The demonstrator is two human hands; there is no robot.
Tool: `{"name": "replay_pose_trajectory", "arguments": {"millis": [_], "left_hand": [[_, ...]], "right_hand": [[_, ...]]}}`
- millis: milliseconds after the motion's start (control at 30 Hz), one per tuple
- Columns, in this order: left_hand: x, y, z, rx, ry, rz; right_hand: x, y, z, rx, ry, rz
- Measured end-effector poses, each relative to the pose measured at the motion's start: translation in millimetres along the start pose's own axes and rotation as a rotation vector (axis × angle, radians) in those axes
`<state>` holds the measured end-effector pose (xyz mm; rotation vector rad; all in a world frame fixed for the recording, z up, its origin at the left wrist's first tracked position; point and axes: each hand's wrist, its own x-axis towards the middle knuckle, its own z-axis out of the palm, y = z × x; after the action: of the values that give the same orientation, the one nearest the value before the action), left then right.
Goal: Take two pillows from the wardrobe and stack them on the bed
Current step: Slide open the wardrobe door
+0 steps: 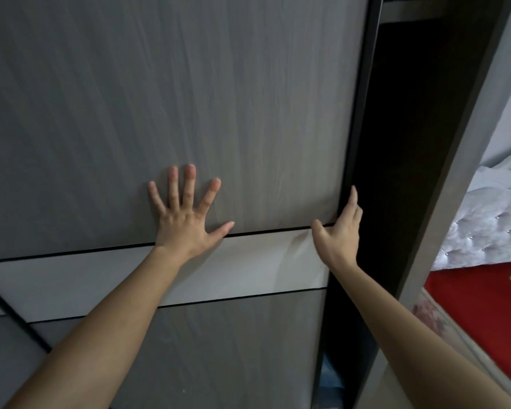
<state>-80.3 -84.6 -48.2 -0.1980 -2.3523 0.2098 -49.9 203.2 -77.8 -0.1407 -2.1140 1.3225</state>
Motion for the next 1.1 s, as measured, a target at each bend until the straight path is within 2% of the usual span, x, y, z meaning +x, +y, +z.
{"name": "replay_pose_trajectory", "arguments": {"millis": [200,300,400,567,733,933,1100], "left_hand": [[-31,-67,-6,-0.040,-0.056,-0.118],[-49,-94,-7,-0.073,-0.065,-0.201],[-66,-115,-6,-0.145,-0.070,-0.288],[-93,-140,-2,-0.182,-0.126,-0.254],[-110,-153,4,-0.126,-0.177,-0.157],[-125,-187,10,-0.162,-0.216,-0.251],[-134,-217,6,-0.178,-0.274,-0.340]], "right_hand": [[-32,-12,48,0.014,-0.136,-0.040],[-51,-11,77,-0.014,-0.297,0.012],[-71,-10,109,-0.037,-0.429,-0.027],[-92,-37,151,-0.023,-0.532,-0.056],[-108,-62,183,0.006,-0.778,-0.100],[-126,-79,217,-0.052,-1.012,-0.144],[-143,-96,243,-0.025,-1.076,-0.175]]}}
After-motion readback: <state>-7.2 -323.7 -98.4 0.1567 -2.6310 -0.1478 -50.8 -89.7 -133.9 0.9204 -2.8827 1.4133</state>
